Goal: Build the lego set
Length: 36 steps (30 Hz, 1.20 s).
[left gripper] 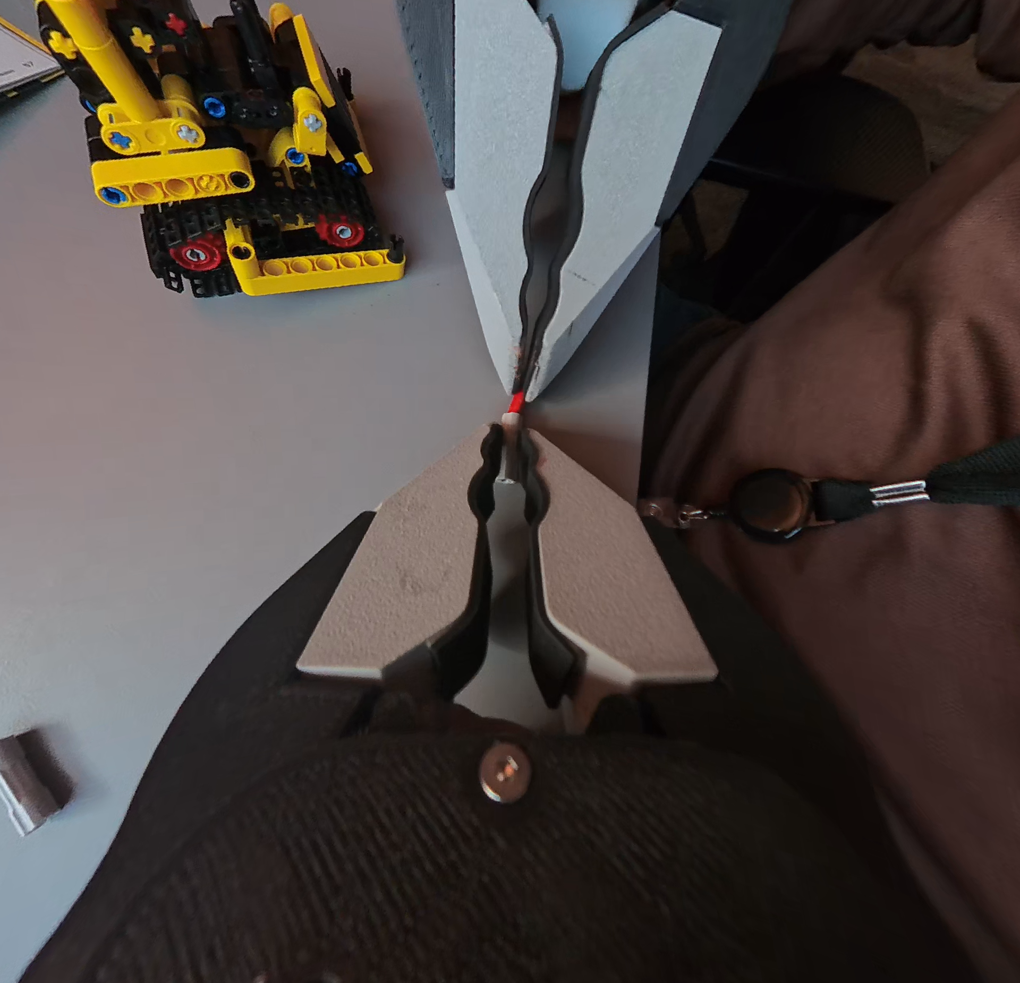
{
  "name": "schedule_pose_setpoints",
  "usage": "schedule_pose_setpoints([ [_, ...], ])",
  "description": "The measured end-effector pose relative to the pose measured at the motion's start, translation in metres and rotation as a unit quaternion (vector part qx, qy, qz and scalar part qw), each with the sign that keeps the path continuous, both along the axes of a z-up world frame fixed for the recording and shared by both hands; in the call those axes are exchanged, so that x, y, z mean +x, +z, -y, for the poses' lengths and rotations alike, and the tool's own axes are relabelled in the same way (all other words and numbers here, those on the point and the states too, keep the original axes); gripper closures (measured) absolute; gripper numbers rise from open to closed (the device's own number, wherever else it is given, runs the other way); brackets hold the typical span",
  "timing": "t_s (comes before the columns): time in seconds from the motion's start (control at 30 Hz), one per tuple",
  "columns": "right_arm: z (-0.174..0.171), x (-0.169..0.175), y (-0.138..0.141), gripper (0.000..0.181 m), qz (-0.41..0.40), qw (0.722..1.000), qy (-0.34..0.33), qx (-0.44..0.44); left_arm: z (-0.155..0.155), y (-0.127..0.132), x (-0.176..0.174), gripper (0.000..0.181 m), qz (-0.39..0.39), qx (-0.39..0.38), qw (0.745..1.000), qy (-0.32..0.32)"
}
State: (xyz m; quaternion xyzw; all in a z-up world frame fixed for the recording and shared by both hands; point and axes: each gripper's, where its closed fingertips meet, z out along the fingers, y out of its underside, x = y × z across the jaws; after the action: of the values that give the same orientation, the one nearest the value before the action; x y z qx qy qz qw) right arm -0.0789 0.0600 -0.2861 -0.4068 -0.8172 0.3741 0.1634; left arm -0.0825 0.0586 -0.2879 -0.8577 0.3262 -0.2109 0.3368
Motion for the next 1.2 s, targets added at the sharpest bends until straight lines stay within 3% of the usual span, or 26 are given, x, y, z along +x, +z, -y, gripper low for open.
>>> schedule_pose_setpoints([
  [0.3,-0.0070,0.0007,0.0011,0.172,-0.032,0.998,-0.031,0.040,-0.0035,-0.0001,0.0033,0.177,-0.003,0.004,1.000,-0.002],
  [0.97,-0.0069,0.0025,-0.0021,0.181,-0.016,0.999,0.016,0.043,-0.0037,0.0000,0.0031,0.178,0.009,-0.012,1.000,-0.006],
  [1.2,-0.0041,0.0014,-0.0013,0.181,-0.025,0.998,0.002,0.054,-0.0050,-0.0001,0.0023,0.178,0.001,-0.007,1.000,0.006],
])
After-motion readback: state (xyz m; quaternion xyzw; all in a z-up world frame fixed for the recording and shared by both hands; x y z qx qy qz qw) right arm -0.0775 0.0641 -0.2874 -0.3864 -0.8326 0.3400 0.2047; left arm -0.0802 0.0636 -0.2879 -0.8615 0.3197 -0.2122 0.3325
